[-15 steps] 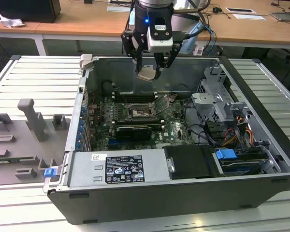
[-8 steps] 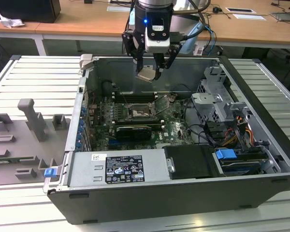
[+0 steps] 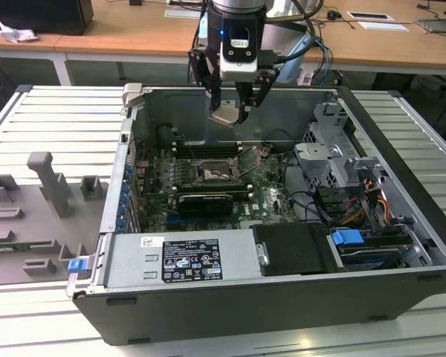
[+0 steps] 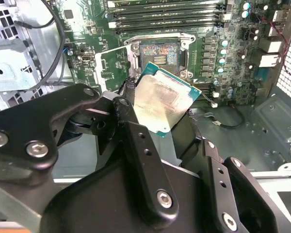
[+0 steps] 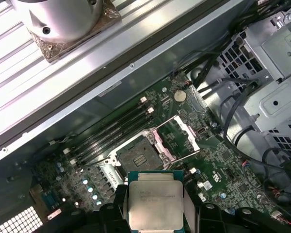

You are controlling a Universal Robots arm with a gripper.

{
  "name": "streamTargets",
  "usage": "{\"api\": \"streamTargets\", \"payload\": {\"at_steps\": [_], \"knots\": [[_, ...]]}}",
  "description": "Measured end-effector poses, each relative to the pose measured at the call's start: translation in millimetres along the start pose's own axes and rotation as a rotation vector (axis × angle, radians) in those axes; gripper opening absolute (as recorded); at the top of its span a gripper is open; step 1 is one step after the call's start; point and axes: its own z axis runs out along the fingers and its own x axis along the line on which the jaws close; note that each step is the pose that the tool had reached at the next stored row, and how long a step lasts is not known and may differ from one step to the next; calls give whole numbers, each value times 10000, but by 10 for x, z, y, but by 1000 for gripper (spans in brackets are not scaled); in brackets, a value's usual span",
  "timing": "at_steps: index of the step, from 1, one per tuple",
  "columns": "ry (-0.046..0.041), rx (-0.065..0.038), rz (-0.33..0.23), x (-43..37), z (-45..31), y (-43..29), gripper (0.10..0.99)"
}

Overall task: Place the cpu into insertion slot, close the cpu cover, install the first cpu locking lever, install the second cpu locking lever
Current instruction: 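Place the cpu into insertion slot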

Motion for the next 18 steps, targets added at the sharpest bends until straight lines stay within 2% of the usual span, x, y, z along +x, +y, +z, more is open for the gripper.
{"api": "streamTargets", "payload": {"at_steps": [18], "knots": [[-71, -15, 803, 0, 4, 0, 541]]}}
